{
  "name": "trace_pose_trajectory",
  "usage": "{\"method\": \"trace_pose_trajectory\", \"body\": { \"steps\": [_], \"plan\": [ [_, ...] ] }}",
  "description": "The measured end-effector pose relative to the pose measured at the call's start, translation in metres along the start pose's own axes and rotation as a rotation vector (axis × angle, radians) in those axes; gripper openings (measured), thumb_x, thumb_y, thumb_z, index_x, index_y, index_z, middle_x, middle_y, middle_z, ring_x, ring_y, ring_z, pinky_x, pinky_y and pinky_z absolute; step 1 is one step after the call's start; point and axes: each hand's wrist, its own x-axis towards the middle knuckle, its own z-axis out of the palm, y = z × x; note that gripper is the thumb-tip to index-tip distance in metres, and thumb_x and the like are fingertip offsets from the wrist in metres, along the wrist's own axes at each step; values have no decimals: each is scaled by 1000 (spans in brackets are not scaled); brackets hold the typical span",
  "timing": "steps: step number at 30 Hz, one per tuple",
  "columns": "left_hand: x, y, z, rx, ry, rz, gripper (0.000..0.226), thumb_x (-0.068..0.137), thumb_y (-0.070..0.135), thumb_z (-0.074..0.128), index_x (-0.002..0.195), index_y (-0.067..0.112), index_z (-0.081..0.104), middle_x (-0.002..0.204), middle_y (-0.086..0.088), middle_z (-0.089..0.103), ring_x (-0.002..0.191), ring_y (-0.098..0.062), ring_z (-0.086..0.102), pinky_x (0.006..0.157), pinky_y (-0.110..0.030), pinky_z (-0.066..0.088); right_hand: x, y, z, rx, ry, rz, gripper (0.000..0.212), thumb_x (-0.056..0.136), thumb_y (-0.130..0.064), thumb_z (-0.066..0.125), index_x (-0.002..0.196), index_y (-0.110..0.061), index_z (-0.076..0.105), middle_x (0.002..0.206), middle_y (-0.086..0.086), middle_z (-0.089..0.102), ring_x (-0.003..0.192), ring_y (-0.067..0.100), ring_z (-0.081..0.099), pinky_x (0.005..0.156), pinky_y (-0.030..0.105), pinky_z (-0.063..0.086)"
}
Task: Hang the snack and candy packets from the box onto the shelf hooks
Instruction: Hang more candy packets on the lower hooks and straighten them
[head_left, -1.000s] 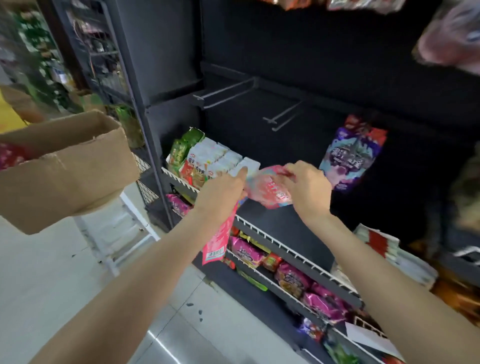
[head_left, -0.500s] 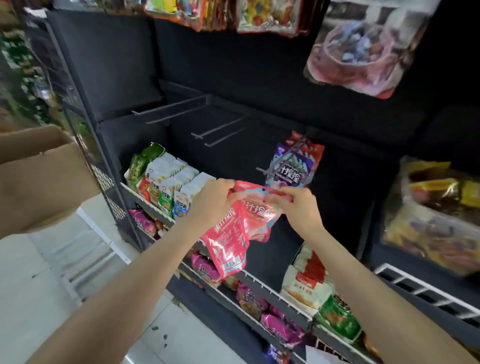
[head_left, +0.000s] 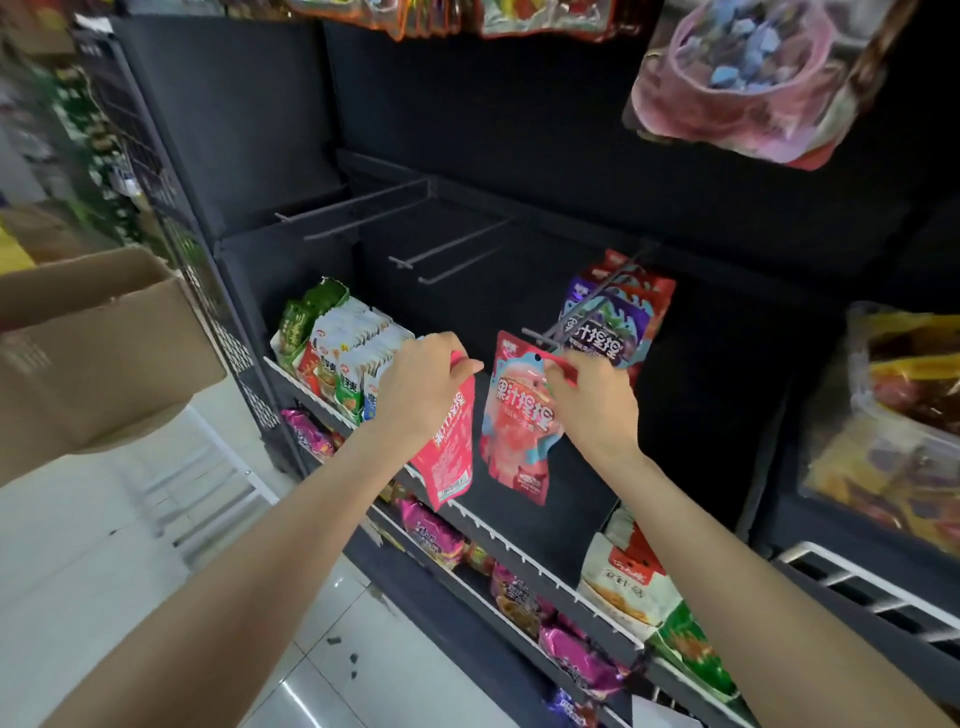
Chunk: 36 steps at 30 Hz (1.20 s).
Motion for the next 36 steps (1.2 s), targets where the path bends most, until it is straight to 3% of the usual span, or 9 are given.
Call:
{"method": "trace_pose_trajectory", "body": {
  "steps": [5, 8, 11, 22, 28, 34, 36],
  "plan": [
    [2, 3, 1, -55, -13, -2, 25, 91, 32, 60, 96, 9, 67, 88, -9, 68, 84, -23, 63, 74, -40, 51, -3, 8, 2, 6, 90, -42, 22, 94, -23, 51, 92, -8, 68, 83, 5, 68, 71, 20, 64, 63, 35, 53],
    [6, 9, 1, -84, -40, -3, 24, 91, 29, 61, 94, 6, 67, 89, -8, 68, 81, -18, 61, 67, -28, 44, -3, 8, -1, 7, 115, -71, 22, 94, -23, 53, 94, -7, 68, 87, 6, 68, 74, 21, 64, 65, 39, 55],
    [11, 12, -1, -103, -50, -17, 24, 91, 30, 60, 91, 6, 66, 89, -6, 66, 75, -12, 54, 64, -22, 36, -2, 8, -7, -28, 115, -93, 22, 93, -23, 53, 89, -6, 67, 81, 7, 66, 70, 21, 62, 61, 36, 53],
    [10, 18, -1, -106, -50, -47, 25, 91, 31, 60, 91, 7, 67, 92, -7, 67, 82, -17, 60, 66, -25, 41, 0, 5, 1, -81, 76, -92, 26, 94, -26, 50, 83, -8, 65, 76, 4, 65, 67, 19, 61, 55, 25, 42],
    [7, 20, -6, -138, -34, -82, 27, 92, 32, 59, 94, 6, 67, 94, -6, 66, 77, -9, 53, 57, -17, 35, 5, 8, -1, -53, 115, -91, 26, 93, -24, 50, 81, -7, 65, 73, 6, 64, 66, 22, 63, 60, 37, 55],
    [8, 24, -5, -240, -18, -160, 26, 91, 28, 61, 93, 3, 69, 92, -8, 68, 81, -12, 60, 61, -14, 38, 22, 13, -12, -138, 59, -15, 24, 95, -22, 48, 86, -8, 66, 76, 7, 64, 70, 24, 62, 57, 28, 41],
    [8, 28, -4, -310, -23, -194, 23, 91, 24, 62, 90, 2, 67, 81, -6, 66, 67, -9, 59, 51, -9, 39, 34, 20, -15, -131, 70, 27, 22, 94, -22, 49, 92, -9, 67, 82, 8, 66, 77, 27, 64, 58, 28, 40]
  ]
}}
